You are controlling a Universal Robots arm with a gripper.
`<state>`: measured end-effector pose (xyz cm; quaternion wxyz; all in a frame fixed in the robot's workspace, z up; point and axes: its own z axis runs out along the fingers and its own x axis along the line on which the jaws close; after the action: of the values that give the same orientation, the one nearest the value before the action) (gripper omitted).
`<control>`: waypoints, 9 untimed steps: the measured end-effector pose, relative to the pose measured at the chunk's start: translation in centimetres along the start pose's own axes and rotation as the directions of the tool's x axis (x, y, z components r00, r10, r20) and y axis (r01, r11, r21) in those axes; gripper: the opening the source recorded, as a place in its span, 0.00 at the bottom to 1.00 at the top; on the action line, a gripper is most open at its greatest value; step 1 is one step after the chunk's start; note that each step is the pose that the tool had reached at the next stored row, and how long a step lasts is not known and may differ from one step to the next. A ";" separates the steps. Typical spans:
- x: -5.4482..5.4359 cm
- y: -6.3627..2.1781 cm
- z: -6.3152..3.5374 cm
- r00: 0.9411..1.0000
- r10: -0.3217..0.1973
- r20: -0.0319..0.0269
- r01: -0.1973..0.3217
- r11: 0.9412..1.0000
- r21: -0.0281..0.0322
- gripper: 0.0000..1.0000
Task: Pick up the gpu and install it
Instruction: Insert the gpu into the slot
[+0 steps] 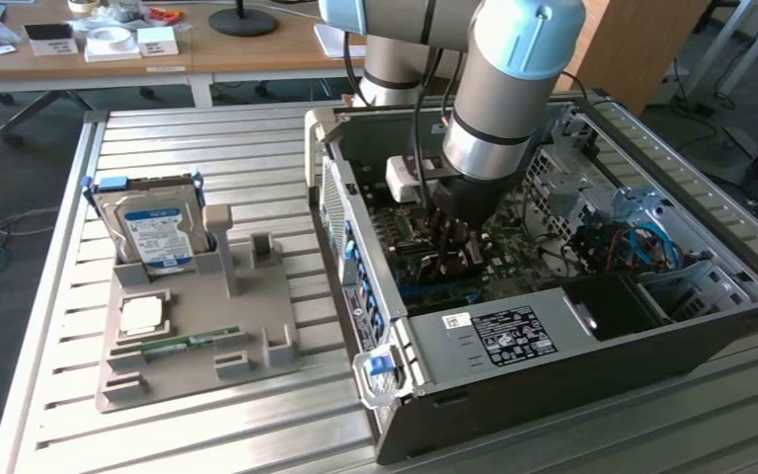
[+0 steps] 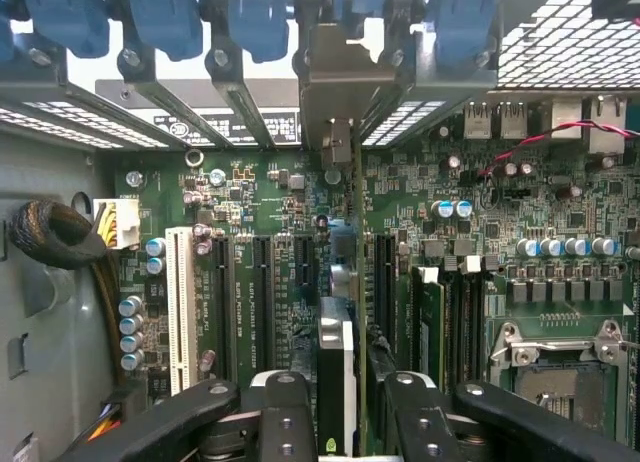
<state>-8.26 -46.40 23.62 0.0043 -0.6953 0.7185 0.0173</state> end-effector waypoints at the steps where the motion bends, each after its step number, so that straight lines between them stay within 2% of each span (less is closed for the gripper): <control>1: 0.0 0.00 0.00 1.000 0.000 0.000 0.000 1.000 0.000 0.34; 9: 0.0 0.01 -0.90 1.000 0.000 0.000 0.000 1.000 0.000 0.34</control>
<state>-8.26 -46.40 24.52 0.0043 -0.6954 0.7184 0.0172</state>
